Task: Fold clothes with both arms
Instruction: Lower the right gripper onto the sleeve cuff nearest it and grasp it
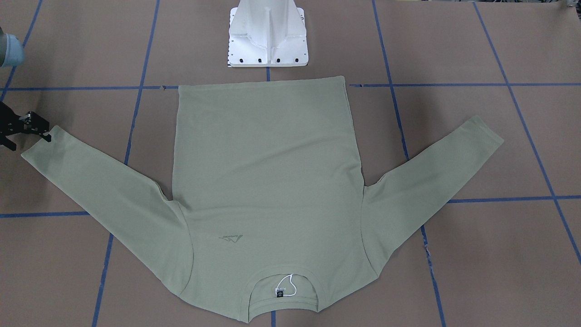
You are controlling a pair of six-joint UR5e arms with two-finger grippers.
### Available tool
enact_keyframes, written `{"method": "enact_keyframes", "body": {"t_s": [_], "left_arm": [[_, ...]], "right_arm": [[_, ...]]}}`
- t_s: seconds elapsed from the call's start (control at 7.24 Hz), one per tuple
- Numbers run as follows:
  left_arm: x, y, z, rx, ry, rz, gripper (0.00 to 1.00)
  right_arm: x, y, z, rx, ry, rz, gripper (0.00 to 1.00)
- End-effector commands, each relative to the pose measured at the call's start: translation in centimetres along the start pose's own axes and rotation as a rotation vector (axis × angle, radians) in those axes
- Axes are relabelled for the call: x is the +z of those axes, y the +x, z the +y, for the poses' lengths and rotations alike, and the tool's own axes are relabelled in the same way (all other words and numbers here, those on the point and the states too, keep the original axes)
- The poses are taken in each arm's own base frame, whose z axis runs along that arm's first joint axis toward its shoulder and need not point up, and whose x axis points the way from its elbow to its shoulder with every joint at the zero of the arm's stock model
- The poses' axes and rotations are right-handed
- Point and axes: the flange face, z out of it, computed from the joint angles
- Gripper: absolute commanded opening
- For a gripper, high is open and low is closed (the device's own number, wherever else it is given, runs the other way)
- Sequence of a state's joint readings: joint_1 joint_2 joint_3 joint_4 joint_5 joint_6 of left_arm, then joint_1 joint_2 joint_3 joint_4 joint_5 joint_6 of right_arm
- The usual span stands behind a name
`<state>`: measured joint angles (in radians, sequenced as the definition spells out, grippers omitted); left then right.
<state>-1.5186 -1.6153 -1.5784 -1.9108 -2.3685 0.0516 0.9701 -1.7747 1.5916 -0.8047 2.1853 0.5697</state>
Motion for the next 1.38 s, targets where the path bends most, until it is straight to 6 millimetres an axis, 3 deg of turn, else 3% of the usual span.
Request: {"method": "enact_keyframes", "body": {"t_s": [0.0, 0.28, 0.41, 0.69, 0.83, 1.11, 1.24], "left_arm": [[-0.09, 0.09, -0.06, 0.002, 0.001, 0.000, 1.00], [-0.06, 0.07, -0.04, 0.002, 0.002, 0.001, 1.00], [-0.06, 0.05, -0.04, 0.002, 0.001, 0.000, 1.00], [-0.18, 0.17, -0.40, 0.002, 0.005, 0.000, 1.00], [-0.25, 0.23, -0.59, 0.005, 0.007, 0.000, 1.00], [-0.26, 0.23, -0.59, 0.005, 0.007, 0.000, 1.00], [-0.26, 0.23, -0.59, 0.005, 0.007, 0.000, 1.00]], "right_arm": [[0.58, 0.20, 0.30, 0.000, -0.012, 0.005, 1.00], [0.57, -0.08, 0.21, -0.002, -0.012, 0.001, 1.00], [0.60, -0.19, 0.15, -0.005, -0.012, 0.000, 0.92], [0.55, -0.25, 0.12, -0.006, -0.011, 0.000, 0.56], [0.49, -0.38, 0.03, -0.008, -0.009, -0.003, 0.49], [0.36, -0.54, 0.06, -0.008, -0.011, -0.010, 0.08], [0.26, -0.67, 0.01, -0.011, -0.009, -0.012, 0.00]]}}
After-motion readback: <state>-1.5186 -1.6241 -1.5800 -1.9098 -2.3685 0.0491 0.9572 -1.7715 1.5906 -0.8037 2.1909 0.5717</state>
